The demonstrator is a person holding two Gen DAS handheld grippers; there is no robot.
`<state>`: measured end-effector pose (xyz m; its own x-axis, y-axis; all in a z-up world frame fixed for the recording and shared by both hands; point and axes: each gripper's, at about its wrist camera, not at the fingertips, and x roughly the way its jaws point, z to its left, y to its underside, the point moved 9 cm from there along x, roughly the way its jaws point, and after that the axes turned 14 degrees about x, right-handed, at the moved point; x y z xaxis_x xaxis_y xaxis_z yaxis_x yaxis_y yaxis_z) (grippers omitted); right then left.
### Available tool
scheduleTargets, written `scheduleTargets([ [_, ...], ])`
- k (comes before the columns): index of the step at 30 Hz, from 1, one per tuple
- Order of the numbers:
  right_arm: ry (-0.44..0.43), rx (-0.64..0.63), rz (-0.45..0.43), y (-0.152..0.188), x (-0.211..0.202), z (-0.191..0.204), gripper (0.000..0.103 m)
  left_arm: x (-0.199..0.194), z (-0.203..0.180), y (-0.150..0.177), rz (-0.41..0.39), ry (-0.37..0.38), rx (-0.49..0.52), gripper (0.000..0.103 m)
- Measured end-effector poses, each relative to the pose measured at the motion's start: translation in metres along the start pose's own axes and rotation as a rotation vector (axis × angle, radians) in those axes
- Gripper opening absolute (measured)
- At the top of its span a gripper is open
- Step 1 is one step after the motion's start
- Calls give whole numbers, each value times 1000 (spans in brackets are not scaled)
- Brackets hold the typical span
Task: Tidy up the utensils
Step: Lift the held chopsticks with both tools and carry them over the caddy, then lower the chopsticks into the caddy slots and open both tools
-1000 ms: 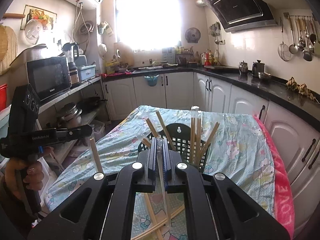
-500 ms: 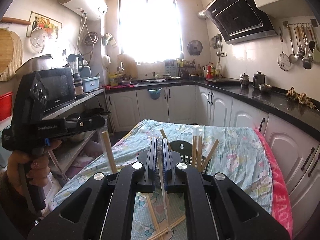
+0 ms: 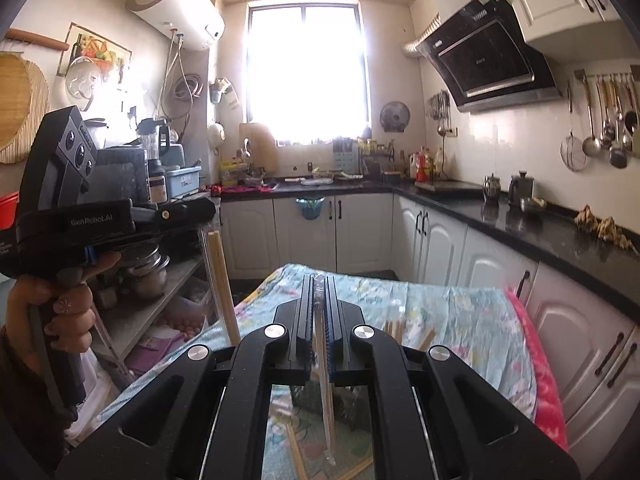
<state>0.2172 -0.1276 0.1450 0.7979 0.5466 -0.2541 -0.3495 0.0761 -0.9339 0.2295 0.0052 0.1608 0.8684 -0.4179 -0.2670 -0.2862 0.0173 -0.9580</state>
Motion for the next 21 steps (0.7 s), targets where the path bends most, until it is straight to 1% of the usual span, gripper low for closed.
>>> scheduleTargets([
  [7,8,-29,-66,-38,5,4,5,5,7,-25,-33,-16,24,0],
  [12,30,-40,-113,-57,11,-1,5,9,15,-36,-56,-34,24,0],
  [21,79,-58,-149,-70,28,-19,5,38,33,-46,-57,-52,-6,0],
])
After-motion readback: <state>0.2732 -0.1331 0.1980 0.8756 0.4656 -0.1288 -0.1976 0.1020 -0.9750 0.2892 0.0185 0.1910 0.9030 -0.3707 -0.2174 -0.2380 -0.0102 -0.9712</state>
